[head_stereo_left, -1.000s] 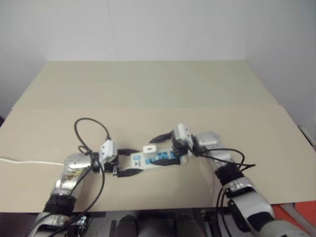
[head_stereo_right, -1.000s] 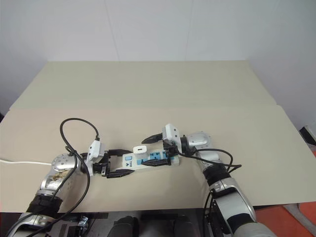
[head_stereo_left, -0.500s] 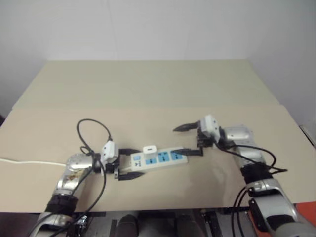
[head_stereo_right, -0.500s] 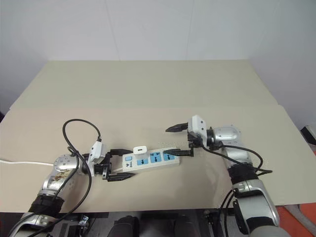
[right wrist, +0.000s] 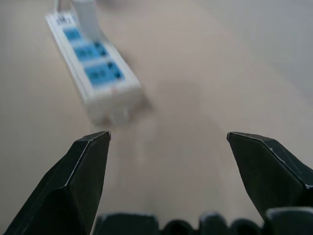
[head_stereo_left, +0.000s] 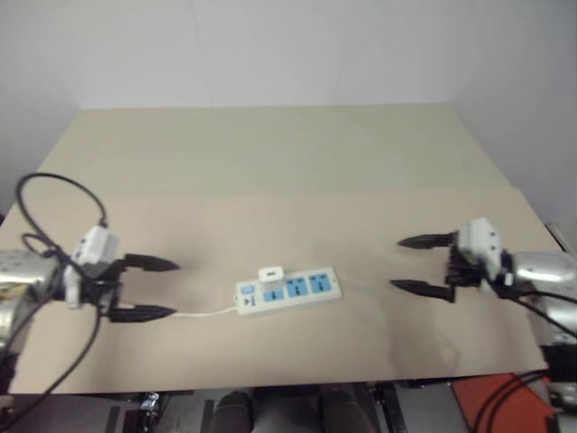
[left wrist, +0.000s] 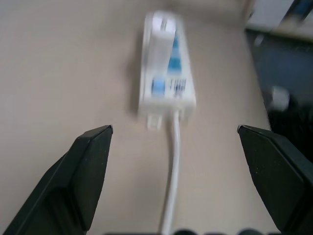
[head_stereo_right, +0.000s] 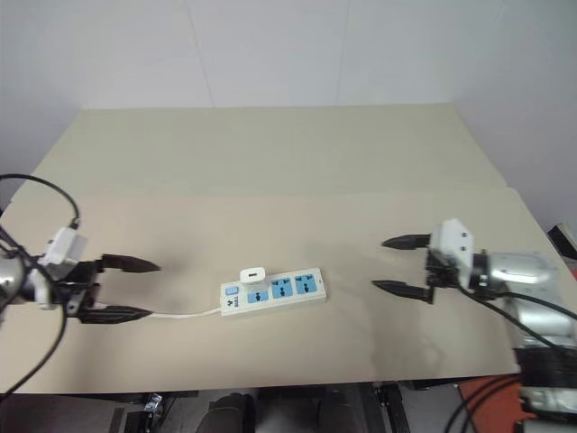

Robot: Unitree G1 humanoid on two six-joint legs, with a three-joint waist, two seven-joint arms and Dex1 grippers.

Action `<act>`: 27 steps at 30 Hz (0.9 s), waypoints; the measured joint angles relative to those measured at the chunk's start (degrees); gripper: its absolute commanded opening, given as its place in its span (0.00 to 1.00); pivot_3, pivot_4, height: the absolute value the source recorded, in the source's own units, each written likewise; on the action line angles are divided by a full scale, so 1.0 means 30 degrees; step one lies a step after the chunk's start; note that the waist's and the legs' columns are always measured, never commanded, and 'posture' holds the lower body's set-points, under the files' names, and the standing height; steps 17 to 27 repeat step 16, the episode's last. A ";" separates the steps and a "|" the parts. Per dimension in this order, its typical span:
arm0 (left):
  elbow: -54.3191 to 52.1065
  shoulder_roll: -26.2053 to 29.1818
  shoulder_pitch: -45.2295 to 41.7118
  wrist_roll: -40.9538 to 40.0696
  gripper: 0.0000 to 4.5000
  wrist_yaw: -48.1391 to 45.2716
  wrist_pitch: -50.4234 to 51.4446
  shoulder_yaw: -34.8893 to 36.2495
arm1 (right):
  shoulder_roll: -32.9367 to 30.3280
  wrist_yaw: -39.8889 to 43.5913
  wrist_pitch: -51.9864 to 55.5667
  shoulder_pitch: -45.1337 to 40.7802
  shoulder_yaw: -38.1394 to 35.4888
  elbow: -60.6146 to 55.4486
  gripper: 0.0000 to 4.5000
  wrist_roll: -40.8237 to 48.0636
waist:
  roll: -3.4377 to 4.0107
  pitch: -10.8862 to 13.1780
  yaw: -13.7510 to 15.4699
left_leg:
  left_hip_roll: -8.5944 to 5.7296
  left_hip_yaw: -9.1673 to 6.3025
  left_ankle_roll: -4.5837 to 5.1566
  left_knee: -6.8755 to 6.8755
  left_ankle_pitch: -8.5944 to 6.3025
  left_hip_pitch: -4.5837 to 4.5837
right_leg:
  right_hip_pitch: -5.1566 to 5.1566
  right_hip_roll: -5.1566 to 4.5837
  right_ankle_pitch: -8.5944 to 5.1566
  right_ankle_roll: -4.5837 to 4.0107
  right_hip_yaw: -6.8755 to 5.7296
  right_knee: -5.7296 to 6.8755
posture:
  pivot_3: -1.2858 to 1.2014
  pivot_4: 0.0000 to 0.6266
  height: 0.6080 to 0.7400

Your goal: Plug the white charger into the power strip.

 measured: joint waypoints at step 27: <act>-0.2430 -0.1045 0.3266 -0.0430 0.99 0.1752 0.0408 0.2127 | -0.2450 0.0647 -0.0058 0.1119 -0.0656 -0.0477 1.00 0.0091 | 0.0014 0.0046 -0.0015 | 0.0006 0.0017 -0.0001 0.0019 0.0002 -0.0158 | -0.0226 0.0009 -0.0003 -0.0007 0.0039 0.0134 | 0.52 0.24 1.00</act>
